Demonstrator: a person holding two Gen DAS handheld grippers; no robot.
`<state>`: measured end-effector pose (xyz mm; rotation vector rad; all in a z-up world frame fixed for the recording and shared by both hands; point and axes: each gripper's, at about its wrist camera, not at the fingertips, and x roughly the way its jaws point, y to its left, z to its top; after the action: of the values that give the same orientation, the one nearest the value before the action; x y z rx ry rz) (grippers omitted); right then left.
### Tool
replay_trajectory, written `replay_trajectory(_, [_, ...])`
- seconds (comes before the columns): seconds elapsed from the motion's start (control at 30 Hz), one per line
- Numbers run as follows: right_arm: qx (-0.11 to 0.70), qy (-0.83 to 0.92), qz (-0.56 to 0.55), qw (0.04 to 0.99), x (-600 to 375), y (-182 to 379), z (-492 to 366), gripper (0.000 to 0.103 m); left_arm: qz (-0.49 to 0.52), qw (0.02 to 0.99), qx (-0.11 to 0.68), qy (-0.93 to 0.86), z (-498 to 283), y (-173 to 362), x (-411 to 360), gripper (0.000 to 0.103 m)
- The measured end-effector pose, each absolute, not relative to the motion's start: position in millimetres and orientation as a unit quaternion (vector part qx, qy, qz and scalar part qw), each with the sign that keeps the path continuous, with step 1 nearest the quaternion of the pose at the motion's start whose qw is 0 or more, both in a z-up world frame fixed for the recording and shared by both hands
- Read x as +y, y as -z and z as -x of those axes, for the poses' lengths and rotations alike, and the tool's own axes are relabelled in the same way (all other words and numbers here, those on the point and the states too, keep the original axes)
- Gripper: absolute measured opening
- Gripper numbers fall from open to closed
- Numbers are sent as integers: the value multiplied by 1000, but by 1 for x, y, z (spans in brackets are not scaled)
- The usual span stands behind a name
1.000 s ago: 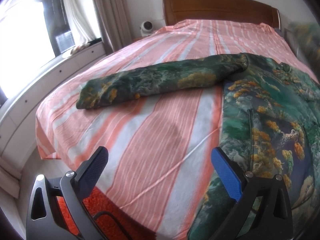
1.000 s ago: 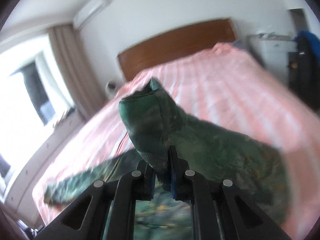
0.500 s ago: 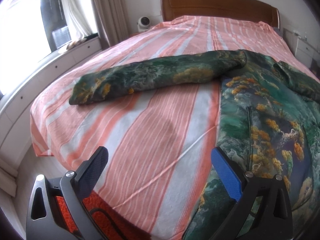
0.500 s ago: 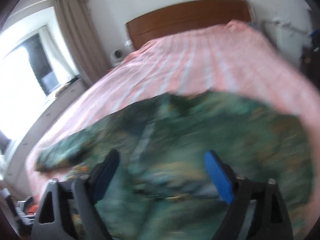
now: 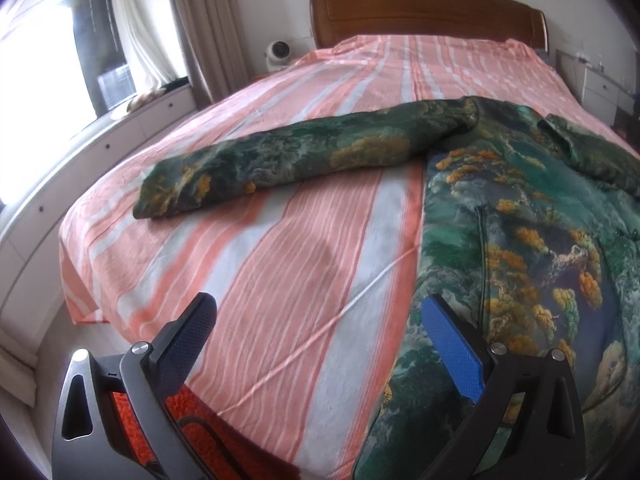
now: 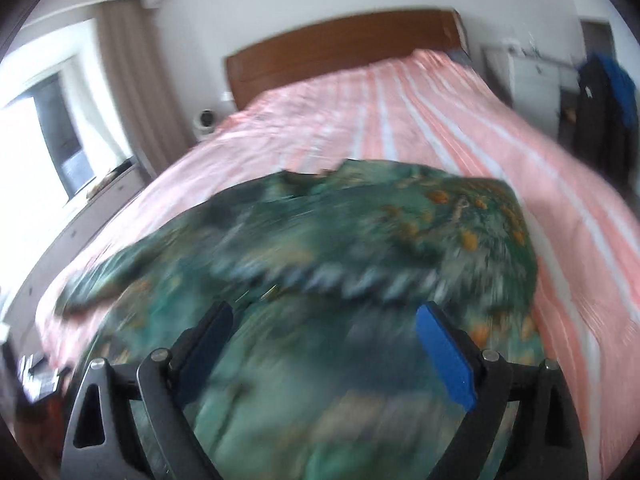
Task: Fold large clothes
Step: 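Grasp the sleeve cuff with the right gripper and fold it across the jacket front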
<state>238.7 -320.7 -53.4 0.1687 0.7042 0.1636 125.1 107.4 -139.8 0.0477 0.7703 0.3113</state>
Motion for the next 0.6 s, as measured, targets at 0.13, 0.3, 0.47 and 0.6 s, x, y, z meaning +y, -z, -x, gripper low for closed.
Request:
replay_trajectory(0.13, [329, -79, 1, 941, -283, 65, -165, 98, -26, 914, 376, -150, -123, 140, 106, 102])
replay_trajectory(0.3, [315, -46, -11, 948, -262, 76, -100, 98, -25, 916, 371, -151, -120, 139, 106, 102])
replay_trajectory(0.47, [269, -29, 30, 962, -245, 72, -67, 98, -32, 916, 370, -151, -118, 139, 103, 102])
replay_trajectory(0.6, [253, -31, 56, 965, -236, 76, -66, 98, -33, 915, 371, -157, -116, 139, 102, 102])
